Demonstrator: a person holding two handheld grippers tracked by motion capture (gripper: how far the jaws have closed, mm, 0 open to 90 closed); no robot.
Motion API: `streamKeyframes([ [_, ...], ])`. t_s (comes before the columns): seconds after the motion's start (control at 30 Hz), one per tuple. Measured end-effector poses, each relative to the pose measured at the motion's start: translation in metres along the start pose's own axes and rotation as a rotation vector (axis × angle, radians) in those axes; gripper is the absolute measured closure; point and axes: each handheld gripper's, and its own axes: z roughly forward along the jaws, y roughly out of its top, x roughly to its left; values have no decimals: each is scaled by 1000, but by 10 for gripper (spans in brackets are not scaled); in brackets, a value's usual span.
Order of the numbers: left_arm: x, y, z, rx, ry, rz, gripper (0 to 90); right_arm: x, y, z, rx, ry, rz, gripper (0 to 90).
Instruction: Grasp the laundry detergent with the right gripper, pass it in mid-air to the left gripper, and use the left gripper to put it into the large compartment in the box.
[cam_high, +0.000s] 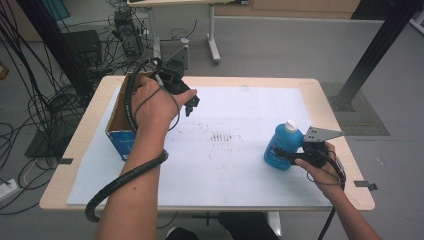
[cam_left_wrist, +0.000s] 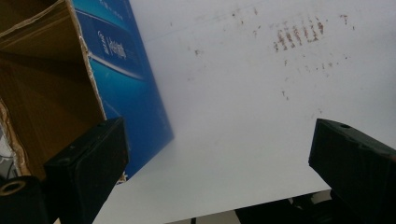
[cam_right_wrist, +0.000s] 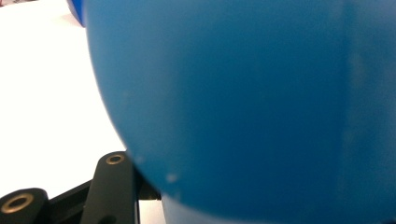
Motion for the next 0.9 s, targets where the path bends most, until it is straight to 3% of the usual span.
streamKeyframes([
  [0.27, 0, -1, -4, 0, -10, 16, 55, 1, 2, 0, 13, -2, 2, 443],
  [0.5, 2, 1, -12, -3, -19, 56, 55, 2, 8, -1, 27, -4, -6, 444],
  [0.73, 6, 3, -23, -12, -39, 90, 54, 4, 32, -8, 20, -8, 13, 444],
  [0.9, 8, 6, -31, -14, -55, 135, 55, 7, 54, -8, 11, 11, 31, 443],
])
